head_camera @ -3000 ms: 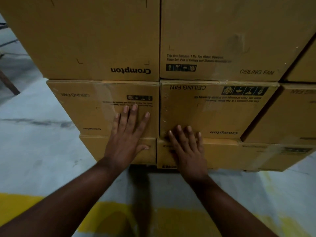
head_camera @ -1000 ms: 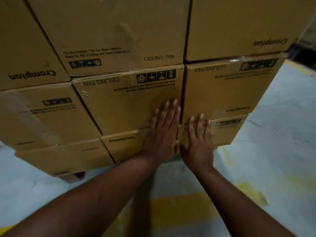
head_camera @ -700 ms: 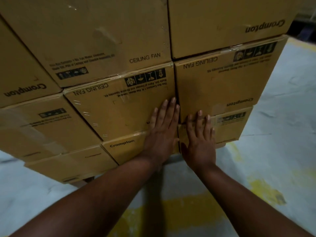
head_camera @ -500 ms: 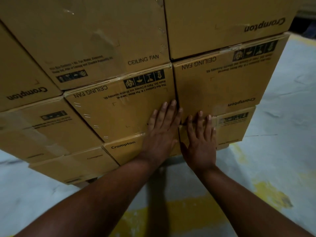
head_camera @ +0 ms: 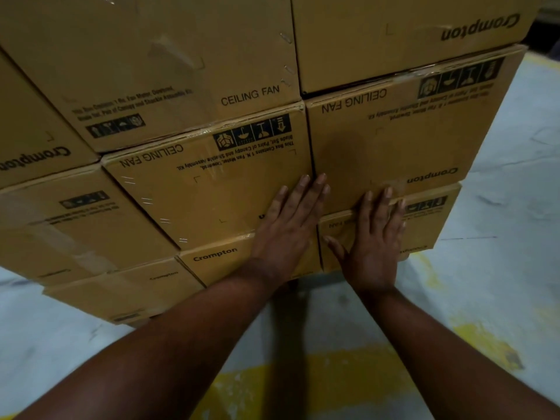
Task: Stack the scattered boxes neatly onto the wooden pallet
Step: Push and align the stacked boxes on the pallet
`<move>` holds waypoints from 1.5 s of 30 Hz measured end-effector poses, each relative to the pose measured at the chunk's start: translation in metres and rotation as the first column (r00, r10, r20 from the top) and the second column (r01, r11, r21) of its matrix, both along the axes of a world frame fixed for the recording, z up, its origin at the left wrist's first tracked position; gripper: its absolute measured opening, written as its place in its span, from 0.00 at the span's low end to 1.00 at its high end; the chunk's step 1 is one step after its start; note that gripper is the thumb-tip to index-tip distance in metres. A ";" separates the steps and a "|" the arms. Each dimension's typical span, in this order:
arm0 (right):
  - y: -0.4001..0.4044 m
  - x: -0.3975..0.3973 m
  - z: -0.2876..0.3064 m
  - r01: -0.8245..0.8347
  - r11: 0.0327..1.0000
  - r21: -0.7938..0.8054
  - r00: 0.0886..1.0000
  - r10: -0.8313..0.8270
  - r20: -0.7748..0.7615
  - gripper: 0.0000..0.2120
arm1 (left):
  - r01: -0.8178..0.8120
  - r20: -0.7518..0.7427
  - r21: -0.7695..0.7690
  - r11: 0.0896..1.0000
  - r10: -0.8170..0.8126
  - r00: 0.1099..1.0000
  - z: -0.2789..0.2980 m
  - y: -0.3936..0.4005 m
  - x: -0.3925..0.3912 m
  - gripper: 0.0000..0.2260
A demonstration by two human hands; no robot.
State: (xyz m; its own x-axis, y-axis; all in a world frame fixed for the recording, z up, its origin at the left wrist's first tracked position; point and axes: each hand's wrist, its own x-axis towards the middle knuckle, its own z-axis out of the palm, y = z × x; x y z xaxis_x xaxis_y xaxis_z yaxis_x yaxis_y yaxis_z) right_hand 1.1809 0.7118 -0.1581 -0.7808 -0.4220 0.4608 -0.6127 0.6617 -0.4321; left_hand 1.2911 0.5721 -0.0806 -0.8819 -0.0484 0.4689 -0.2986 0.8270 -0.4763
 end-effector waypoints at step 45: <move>0.054 0.072 0.193 -0.134 0.986 -0.101 0.909 0.163 0.384 0.27 | -0.099 0.204 0.501 0.860 -0.006 0.979 0.124 0.039 0.056 0.41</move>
